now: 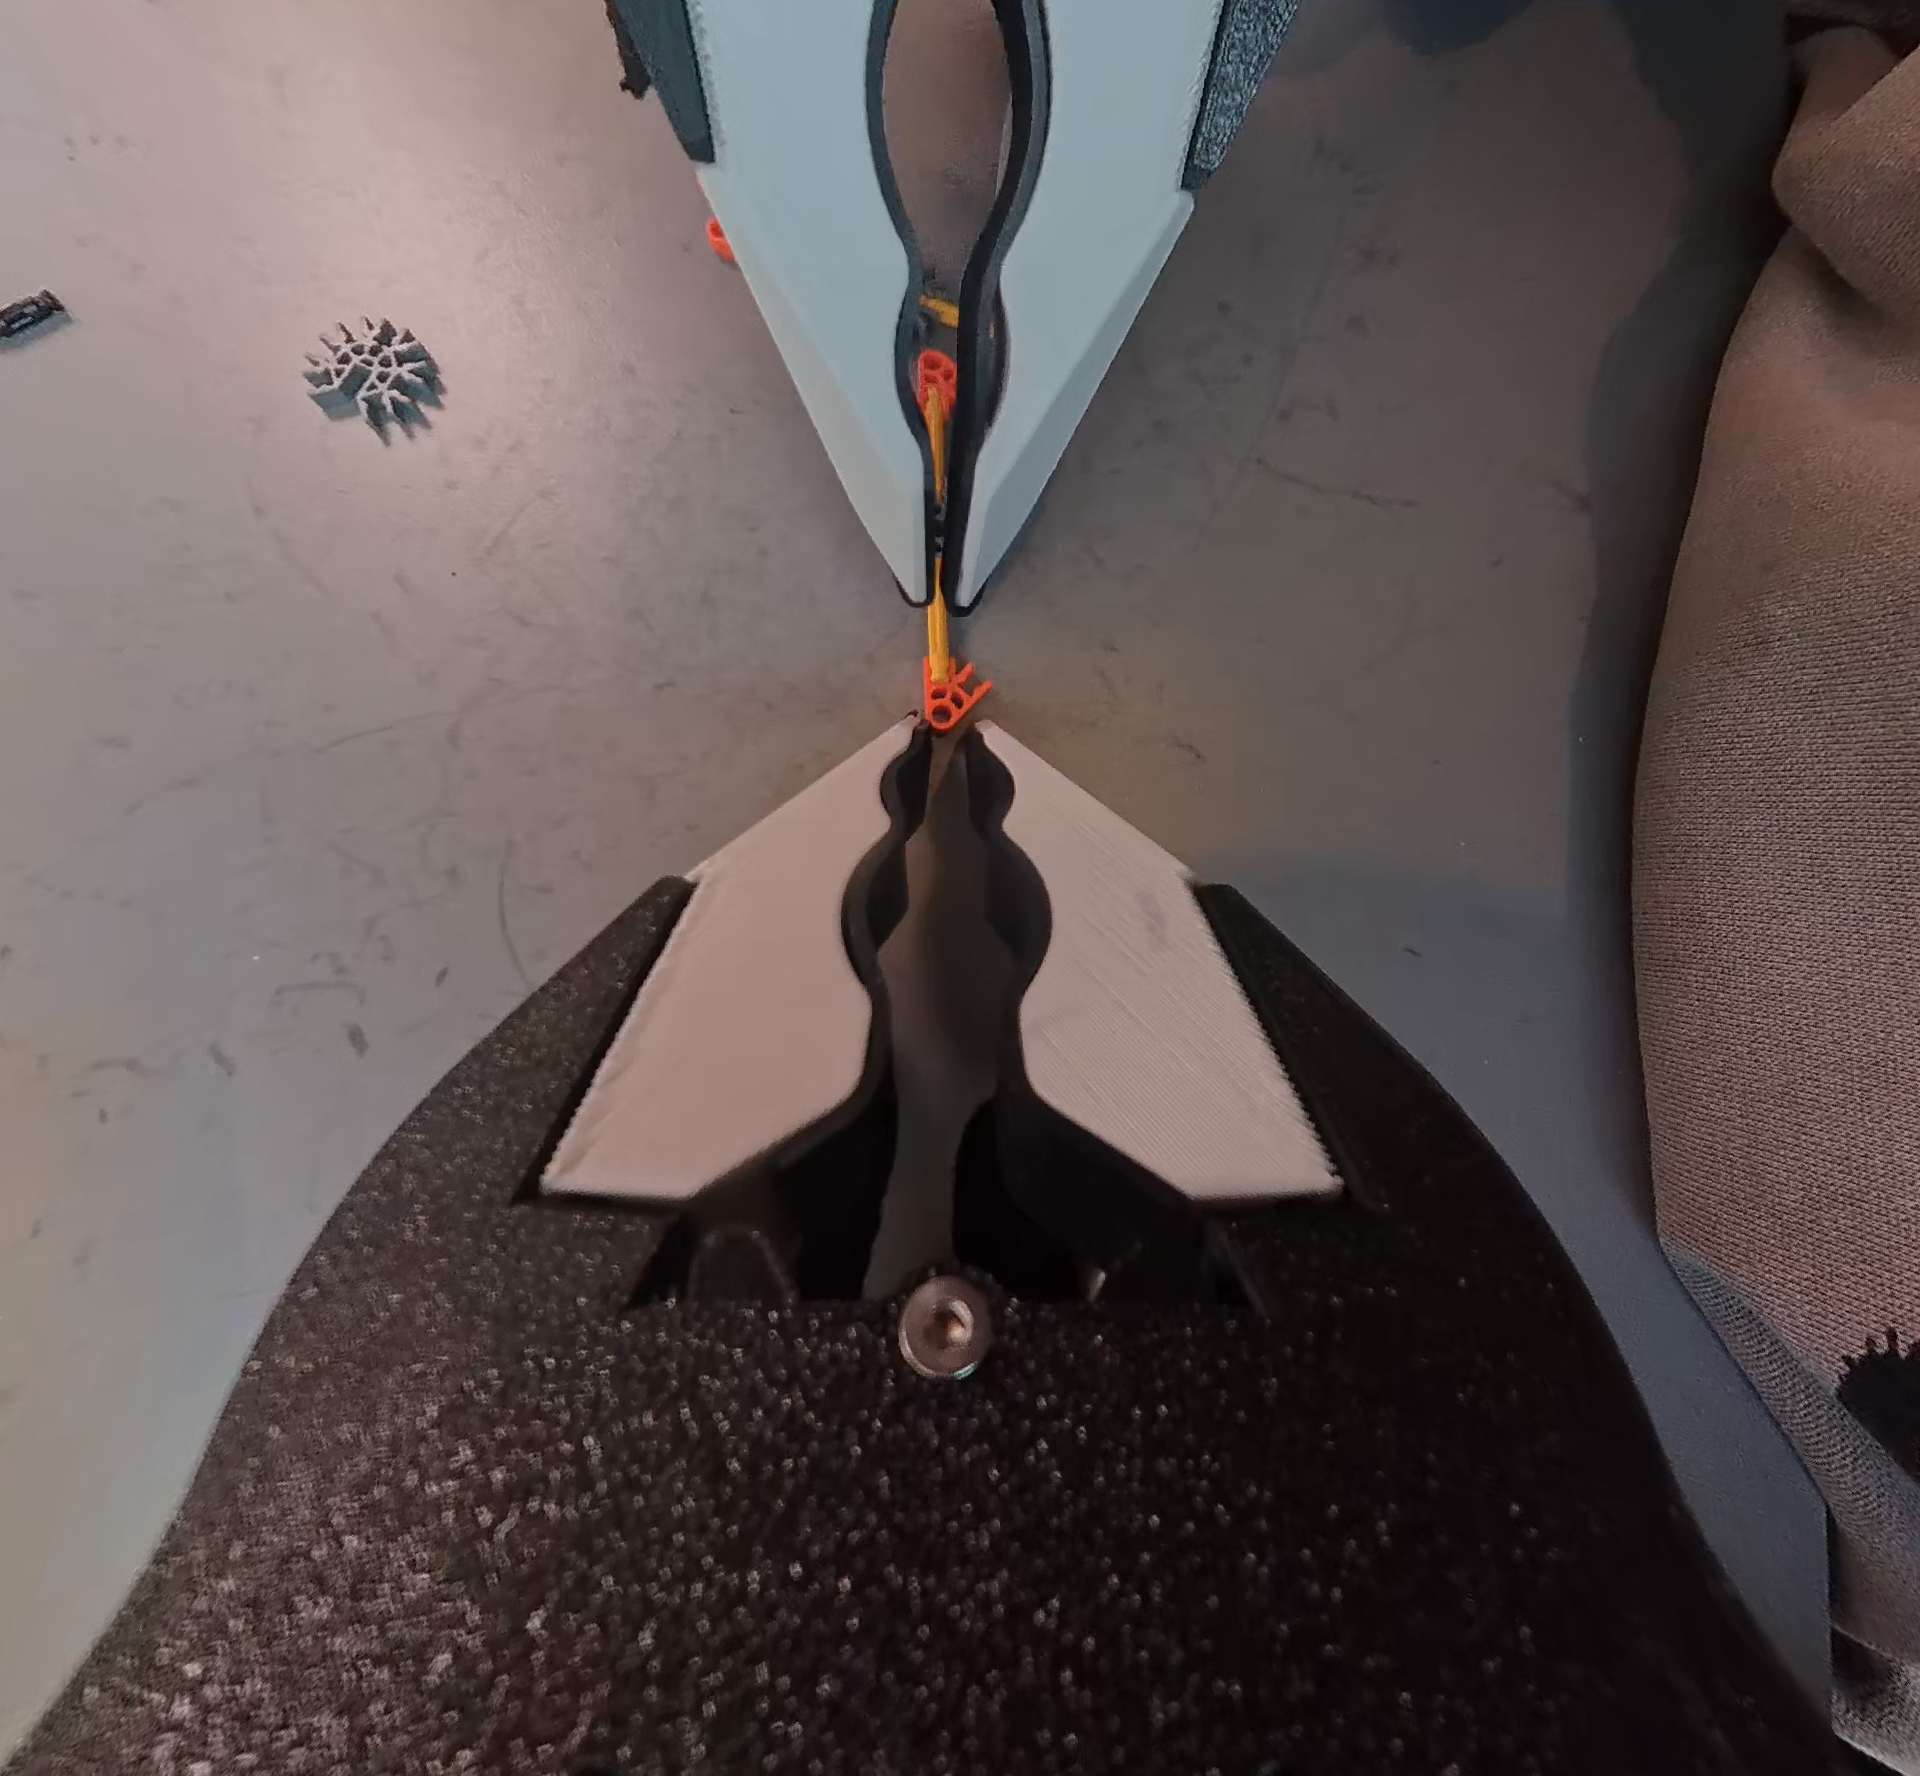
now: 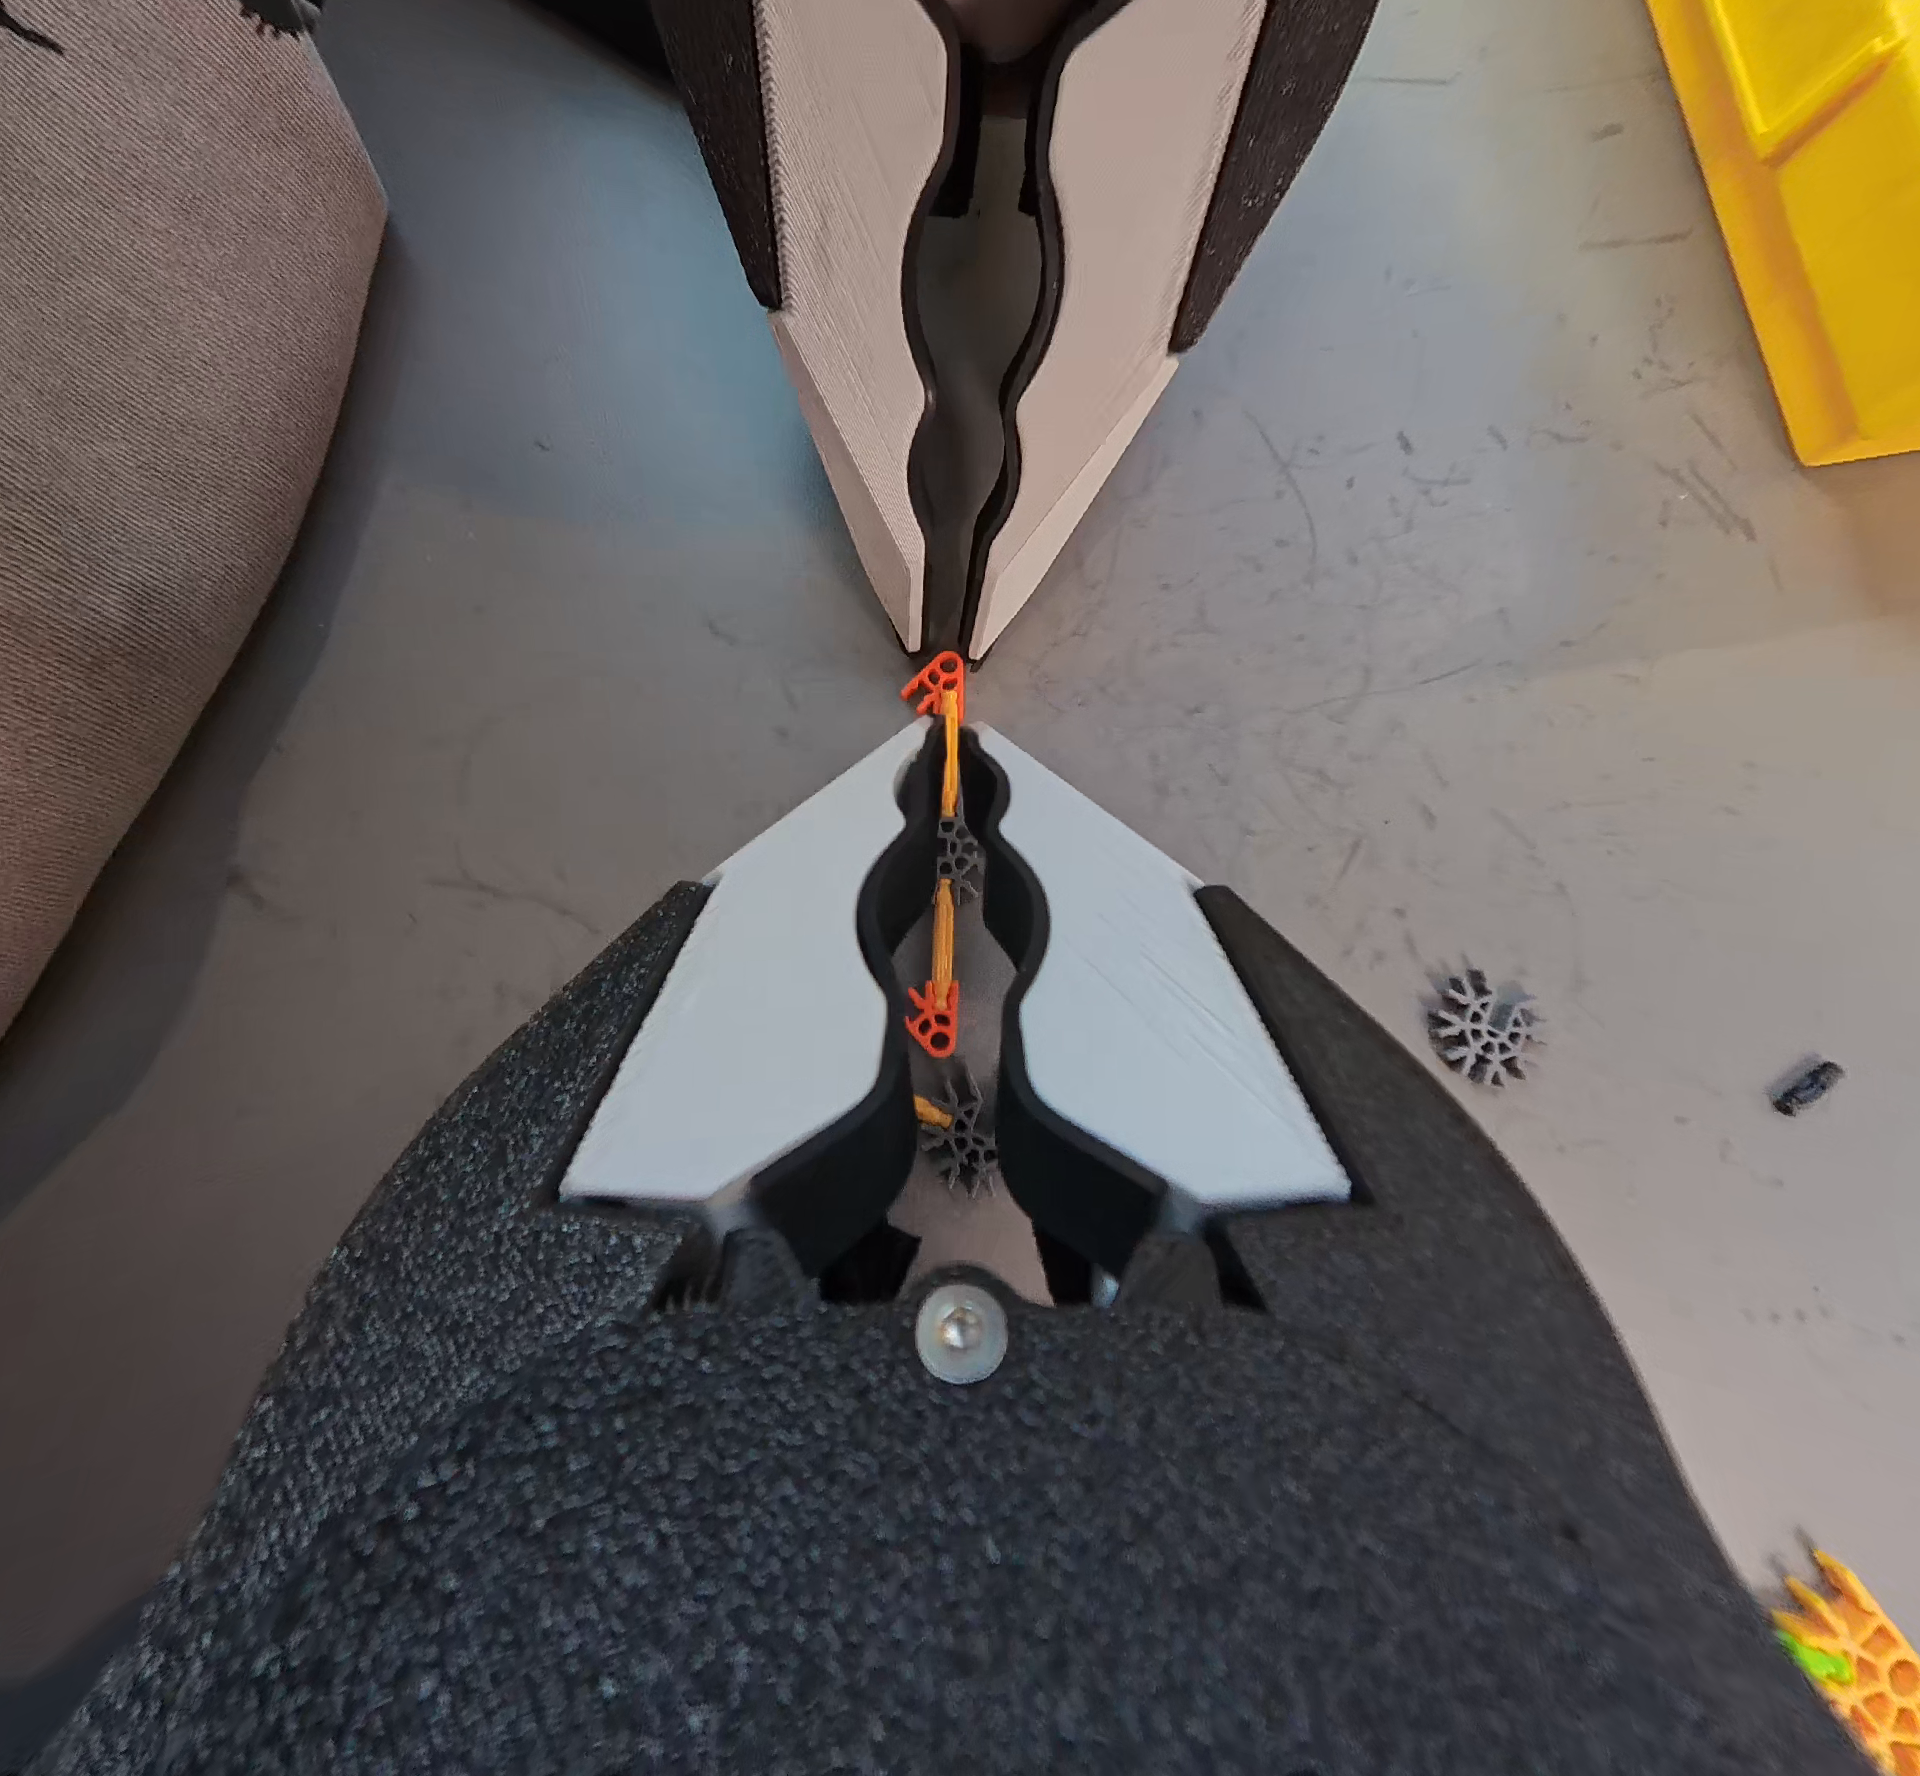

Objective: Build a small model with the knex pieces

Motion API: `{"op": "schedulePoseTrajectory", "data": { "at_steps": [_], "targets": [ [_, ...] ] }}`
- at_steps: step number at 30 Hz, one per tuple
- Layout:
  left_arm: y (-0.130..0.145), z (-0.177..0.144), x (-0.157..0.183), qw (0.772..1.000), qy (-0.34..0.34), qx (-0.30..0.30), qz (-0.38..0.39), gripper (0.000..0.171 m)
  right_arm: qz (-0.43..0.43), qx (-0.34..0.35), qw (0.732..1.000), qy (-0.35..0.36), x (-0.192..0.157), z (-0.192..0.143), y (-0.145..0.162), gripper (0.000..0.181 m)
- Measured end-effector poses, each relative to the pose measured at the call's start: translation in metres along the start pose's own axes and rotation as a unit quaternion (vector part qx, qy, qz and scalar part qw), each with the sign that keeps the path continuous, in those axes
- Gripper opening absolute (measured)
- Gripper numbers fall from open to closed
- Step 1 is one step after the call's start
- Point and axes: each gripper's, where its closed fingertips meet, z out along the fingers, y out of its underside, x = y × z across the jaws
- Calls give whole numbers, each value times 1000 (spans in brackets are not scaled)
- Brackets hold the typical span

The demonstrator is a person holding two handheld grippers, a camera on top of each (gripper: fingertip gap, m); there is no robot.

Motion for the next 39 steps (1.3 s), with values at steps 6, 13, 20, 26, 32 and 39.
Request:
{"op": "schedulePoseTrajectory", "data": {
  "at_steps": [6, 13, 20, 26, 32, 39],
  "targets": [
    [0, 0, 0, 1000, 0, 0, -1, 6, -1, -19, 1000, 0, -1, 10, 0, 0],
    [0, 0, 0, 1000, 1, 1, -7, 5, 23, -71, 997, -14, -3, 14, 2, 0],
    [1, 0, 0, 1000, -8, 0, 2, 5, 42, -129, 990, -33, -3, 14, 3, 0],
    [1, 0, -1, 1000, -7, 2, 1, 5, 59, -40, 997, 9, 2, 8, -1, 9],
    [1, -2, -3, 1000, 1, 6, -13, 7, 91, 24, 994, 54, 5, -35, 16, 28],
    [-4, -5, -3, 999, 8, 24, -20, 19, 109, 24, 989, 101, 10, -60, 54, 31]
  ]
}}
